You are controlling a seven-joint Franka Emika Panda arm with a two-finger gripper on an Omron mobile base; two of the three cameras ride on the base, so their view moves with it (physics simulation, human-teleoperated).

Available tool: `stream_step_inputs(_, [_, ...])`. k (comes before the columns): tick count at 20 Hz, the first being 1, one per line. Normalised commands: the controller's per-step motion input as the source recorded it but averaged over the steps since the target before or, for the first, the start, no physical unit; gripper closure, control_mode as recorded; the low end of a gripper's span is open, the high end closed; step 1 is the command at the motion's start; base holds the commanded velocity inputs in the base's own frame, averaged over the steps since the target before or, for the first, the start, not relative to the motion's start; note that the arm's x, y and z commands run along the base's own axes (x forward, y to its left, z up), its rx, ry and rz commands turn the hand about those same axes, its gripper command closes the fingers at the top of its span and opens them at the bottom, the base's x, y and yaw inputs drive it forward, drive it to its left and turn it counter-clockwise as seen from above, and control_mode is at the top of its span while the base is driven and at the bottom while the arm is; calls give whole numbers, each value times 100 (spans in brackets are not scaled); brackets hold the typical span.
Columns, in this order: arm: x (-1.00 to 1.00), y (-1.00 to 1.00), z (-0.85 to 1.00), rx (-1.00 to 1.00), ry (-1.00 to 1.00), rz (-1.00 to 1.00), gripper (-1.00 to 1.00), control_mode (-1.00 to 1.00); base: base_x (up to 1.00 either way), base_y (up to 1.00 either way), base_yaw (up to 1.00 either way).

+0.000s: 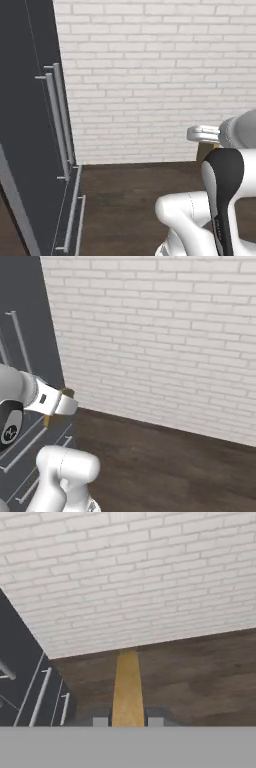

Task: Start the toaster. Once the lever pops up, take the bread to the plate on the dining counter.

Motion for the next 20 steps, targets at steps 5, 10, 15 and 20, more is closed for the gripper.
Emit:
stream_step_inputs(5, [0, 0, 0, 0, 0, 0, 100, 100, 100, -17, -36])
stream_step_inputs(10, [0, 0, 0, 0, 0, 0, 100, 100, 100, -23, -39])
stream_step_inputs(15, [0, 0, 0, 0, 0, 0, 100, 100, 80, -20, -51])
stream_step_inputs(20, [0, 0, 0, 0, 0, 0, 100, 100, 56, -20, -60])
